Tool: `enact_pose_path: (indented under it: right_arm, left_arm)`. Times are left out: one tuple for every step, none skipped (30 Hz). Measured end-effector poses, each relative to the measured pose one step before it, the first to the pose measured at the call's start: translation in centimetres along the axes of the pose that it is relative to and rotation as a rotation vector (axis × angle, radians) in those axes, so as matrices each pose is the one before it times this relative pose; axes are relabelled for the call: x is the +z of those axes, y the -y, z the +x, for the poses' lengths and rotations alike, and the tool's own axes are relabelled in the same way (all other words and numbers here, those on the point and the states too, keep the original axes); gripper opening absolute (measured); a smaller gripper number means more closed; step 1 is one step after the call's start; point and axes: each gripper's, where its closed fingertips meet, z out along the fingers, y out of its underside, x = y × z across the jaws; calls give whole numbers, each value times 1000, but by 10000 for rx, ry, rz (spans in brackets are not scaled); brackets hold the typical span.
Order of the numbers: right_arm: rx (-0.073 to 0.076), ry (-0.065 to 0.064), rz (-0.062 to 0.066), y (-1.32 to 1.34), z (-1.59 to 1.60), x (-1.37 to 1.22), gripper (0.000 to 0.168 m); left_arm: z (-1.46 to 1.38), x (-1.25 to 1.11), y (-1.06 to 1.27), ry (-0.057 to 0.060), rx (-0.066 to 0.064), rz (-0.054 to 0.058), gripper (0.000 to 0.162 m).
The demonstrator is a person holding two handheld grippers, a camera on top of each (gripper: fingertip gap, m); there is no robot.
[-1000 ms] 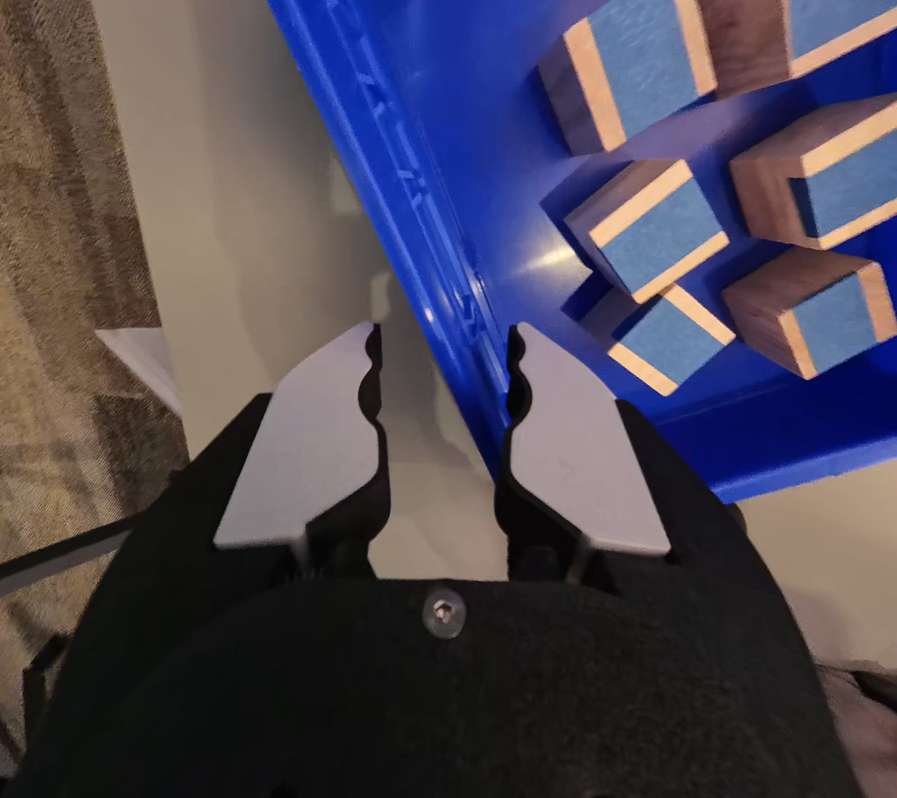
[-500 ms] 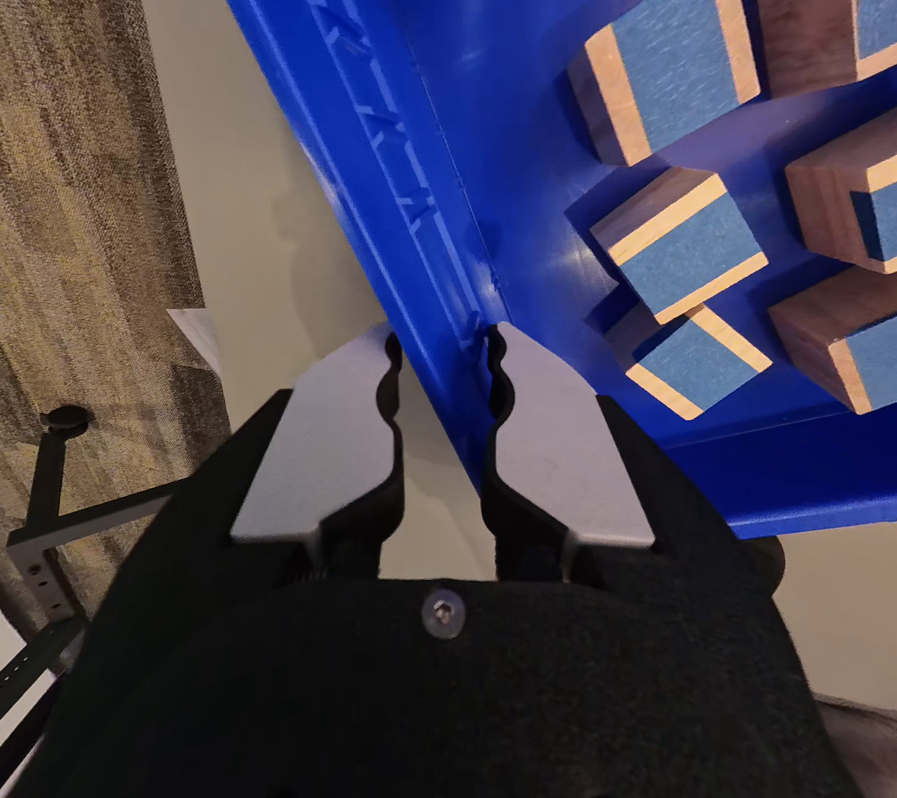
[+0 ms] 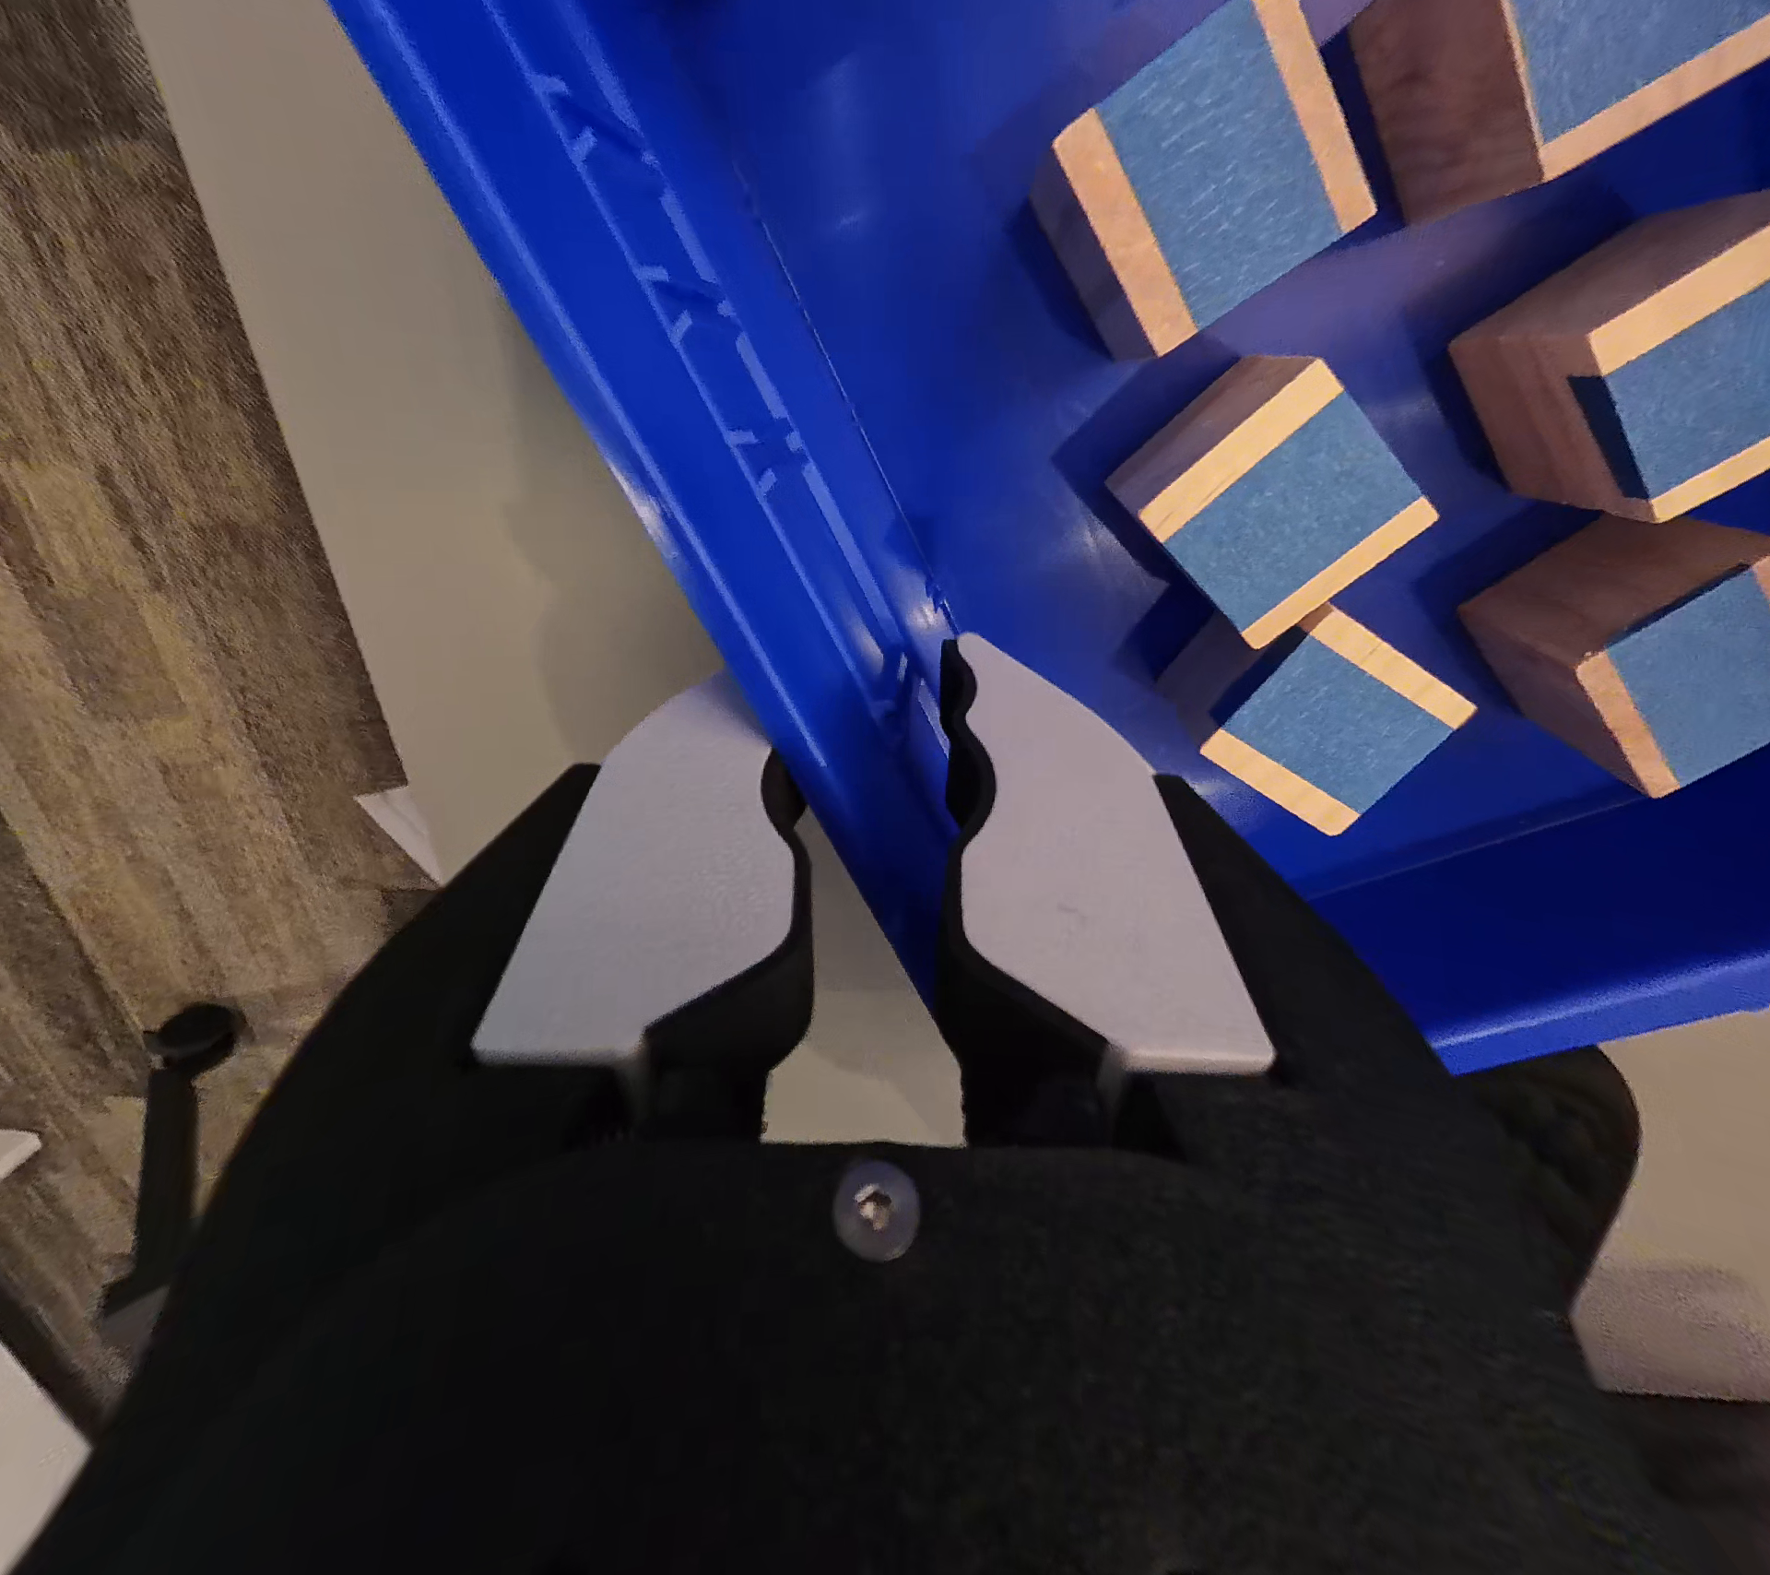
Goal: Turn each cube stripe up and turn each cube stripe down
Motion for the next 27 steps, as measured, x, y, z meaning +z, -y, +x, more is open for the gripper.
enact_pose_path:
  right_arm:
    - [-19, -82, -64, -71, 57, 4, 20]
    - [-7, -38, -79, -92, 0, 2, 18]
    - [-5, -30, -112, -144, 20, 4, 13]
    - [-60, -4, -50, -92, -10, 13, 10]
    - [-9, 67, 2, -36, -84, -8, 10]
    - [-4, 105, -21, -84, -106, 0, 10]
    - [-37, 95, -28, -108, -111, -15, 9]
    - [-79, 86, -48, -150, -140, -16, 10]
    - [-85, 93, -79, -210, -176, -29, 10]
    - [-83, 92, -94, -257, -181, -43, 10]
    - [-113, 60, -110, -284, -158, -39, 10]
    - [-130, 25, -105, -293, -95, -47, 10]
    - [-143, -3, -102, -296, -53, -45, 10]
    - [-89, -34, -49, -175, 50, -39, 10]
    - [-78, -24, -15, -107, 123, -21, 10]
    - [-84, 18, 27, -36, 121, -23, 10]
    - [-96, 15, 37, -46, 149, -23, 10]
    - [-114, -10, 14, -94, 171, -30, 10]
    - [-105, -23, -5, -130, 179, -35, 10]
    - [-70, -20, -4, -75, 121, -21, 10]
    - [-124, -29, 12, 23, 55, 6, 10]
    - [-123, -52, 9, 29, 45, 9, 10]
    - [-54, -40, 2, 39, 69, 10, 11]
    - [-38, -19, 27, 47, 53, 11, 11]
    - [-5, 12, 46, 15, 15, 11, 11]
    - [4, -20, 62, 36, 44, -28, 12]
    - [17, -183, 37, 21, 263, -46, 18]
  left_arm:
    - [-15, 66, 282, 94, 230, 47, 25]
    - [-5, 71, 311, 95, 236, 56, 25]
    - [-10, 74, 348, 92, 225, 71, 25]
    - [17, 80, 360, 84, 250, 74, 25]
    - [121, 34, 325, 12, 237, 60, 25]
    - [174, 11, 258, -44, 167, 61, 25]
    - [197, 21, 218, -54, 129, 48, 25]
    - [192, 21, 191, -34, 187, 35, 24]
    - [212, -10, 171, -19, 204, 41, 24]
    - [187, -11, 109, -17, 128, 18, 24]
    - [162, 7, 99, 12, 125, -4, 24]
    - [148, -4, 92, 50, 172, -17, 24]
    - [141, -15, 80, 56, 146, -13, 25]
    - [136, 0, 66, 31, 102, -18, 25]
    - [120, 1, 62, 31, 79, -24, 25]
    - [111, -5, 63, 38, 84, -12, 25]
    - [84, -9, 18, 39, 63, -15, 25]
    - [77, -7, -6, 9, 22, -11, 25]
    - [58, -9, -25, -16, -12, 5, 25]
    - [27, -2, -10, -15, -29, 17, 25]
    - [3, -6, 10, -15, -28, 34, 25]
    - [-10, -12, 3, -30, -47, 51, 25]
    - [10, -17, 20, -32, -44, 65, 25]
    - [4, -20, 7, -23, -45, 69, 24]
    - [-10, -42, -21, -1, -6, 53, 24]
    - [-34, -88, -48, 31, -6, 66, 25]
    - [19, -171, -80, -33, -58, 54, 24]
